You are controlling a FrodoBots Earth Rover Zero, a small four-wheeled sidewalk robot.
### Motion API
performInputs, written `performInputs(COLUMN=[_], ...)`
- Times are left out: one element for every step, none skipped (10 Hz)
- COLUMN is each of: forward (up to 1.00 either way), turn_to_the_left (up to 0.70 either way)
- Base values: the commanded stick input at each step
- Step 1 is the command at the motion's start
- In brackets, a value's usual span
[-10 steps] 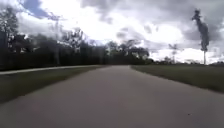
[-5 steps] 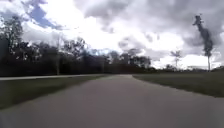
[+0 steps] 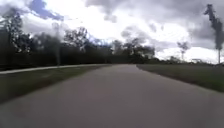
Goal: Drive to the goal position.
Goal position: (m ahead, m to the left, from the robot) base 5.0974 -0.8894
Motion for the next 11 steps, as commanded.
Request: performInputs(forward=[1.00, 1.00, 1.00, 1.00, 1.00, 1.00, 1.00, 1.00, 1.00, 1.00, 1.00], turn_to_the_left=[0.00, 0.00, 0.00, 0.00, 0.00, -0.01, -0.10, -0.26, -0.29, -0.21, -0.12])
